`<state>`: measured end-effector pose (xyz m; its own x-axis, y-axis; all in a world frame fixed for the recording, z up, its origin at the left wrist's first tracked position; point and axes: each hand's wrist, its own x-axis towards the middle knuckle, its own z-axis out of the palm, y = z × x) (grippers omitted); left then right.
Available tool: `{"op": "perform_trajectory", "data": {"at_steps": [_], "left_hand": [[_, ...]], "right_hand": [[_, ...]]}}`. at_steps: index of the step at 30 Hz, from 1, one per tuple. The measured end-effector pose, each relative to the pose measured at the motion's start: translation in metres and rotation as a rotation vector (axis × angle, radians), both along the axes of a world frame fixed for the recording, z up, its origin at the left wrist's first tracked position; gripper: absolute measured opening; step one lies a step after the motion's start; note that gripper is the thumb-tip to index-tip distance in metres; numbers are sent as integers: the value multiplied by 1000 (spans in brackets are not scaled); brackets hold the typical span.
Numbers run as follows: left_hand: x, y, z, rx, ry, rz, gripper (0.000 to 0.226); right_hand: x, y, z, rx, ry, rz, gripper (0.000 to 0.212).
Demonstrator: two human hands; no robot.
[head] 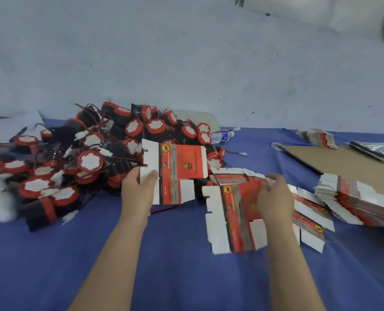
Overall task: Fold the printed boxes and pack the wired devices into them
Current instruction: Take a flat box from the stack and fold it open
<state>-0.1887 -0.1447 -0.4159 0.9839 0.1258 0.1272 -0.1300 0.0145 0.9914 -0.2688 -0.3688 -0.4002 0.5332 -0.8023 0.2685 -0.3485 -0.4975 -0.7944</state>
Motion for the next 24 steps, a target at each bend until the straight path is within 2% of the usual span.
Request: {"op": "perform_trajectory", "data": {"at_steps": [2,4,5,7,9,11,13,15,18,24], "left_hand": [[-2,12,6,82,-85,12,14],[-4,23,13,214,-164,45,13],[-4,28,16,306,-201,36,11],[-5,35,23,539,-244,-70,21],[-8,41,28,641,-281,-199,20],[-12,48,31,508,-313,-181,18],[-14,54,22,227,-270,-8,21],[-17,53,5,69,-145,123,28],[-19,38,-20,-54,10,103,23],[-10,31,-24,-165,-29,239,38]], "right_hand": [[5,-8,7,-13,-105,-134,44],[11,2,11,-148,-218,-147,54],[14,14,13,-225,-289,-55,57],[24,44,14,-304,-345,326,60],[35,73,11,-284,-192,679,51],[43,90,5,-135,-97,799,26],[47,100,-6,41,-185,761,7],[48,111,-20,114,-280,693,6],[45,132,-39,172,-375,679,6],[37,155,-47,160,-471,746,10]]}}
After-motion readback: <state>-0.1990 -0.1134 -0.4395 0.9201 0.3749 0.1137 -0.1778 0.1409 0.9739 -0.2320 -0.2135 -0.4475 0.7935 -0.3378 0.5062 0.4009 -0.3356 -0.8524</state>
